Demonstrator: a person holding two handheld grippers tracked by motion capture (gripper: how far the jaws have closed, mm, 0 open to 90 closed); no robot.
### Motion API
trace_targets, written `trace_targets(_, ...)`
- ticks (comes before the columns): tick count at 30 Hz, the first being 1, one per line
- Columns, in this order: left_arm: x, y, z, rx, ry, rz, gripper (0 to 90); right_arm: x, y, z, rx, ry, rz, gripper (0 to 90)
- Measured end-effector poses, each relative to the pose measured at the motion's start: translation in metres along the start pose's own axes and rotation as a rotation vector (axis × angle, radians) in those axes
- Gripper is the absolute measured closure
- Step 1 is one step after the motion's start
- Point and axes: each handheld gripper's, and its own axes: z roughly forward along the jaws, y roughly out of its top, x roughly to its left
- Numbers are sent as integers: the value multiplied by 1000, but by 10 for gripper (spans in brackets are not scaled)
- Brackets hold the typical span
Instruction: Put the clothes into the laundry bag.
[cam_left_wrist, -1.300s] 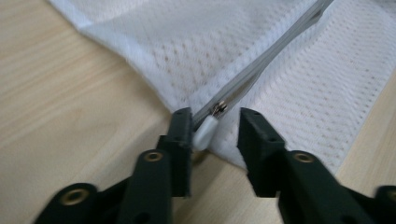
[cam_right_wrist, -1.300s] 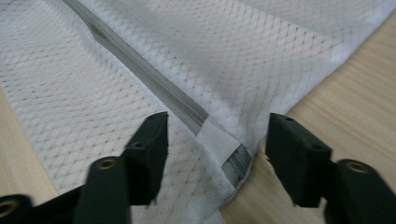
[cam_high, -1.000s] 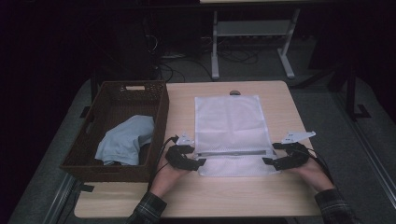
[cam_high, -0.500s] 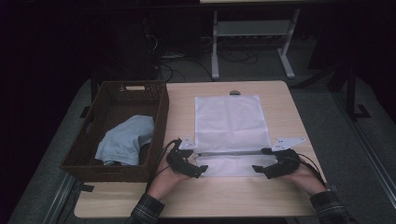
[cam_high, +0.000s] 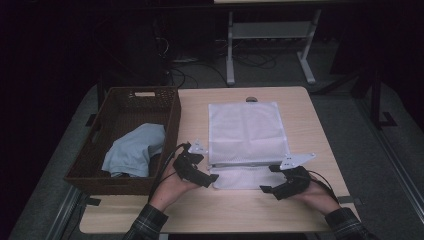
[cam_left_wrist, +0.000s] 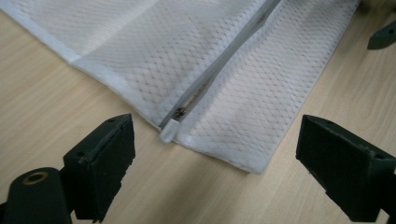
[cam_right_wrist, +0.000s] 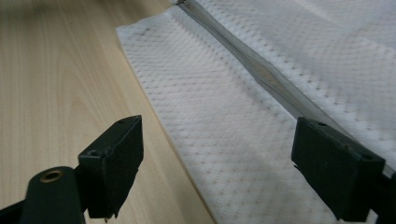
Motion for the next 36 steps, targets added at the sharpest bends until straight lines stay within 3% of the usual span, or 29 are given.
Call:
trace_targets(5, 4, 6, -6, 15, -20, -9, 123, 3, -2, 5, 10, 12, -4, 155)
trace_targets(8, -1, 15, -14, 30, -14, 35, 124, 4, -1, 8, 8, 9, -1, 153)
trace_targets(17, 5, 32, -31, 41, -16, 67, 124, 5, 0, 10, 11, 9, -12, 150)
trace_targets(26, 24, 43, -53, 44, 11, 72, 126, 3, -2, 8, 3, 3, -7, 150)
trace_targets(36, 50, 39, -77, 39, 47, 54, 127, 3, -2, 7, 2, 2, -5, 150)
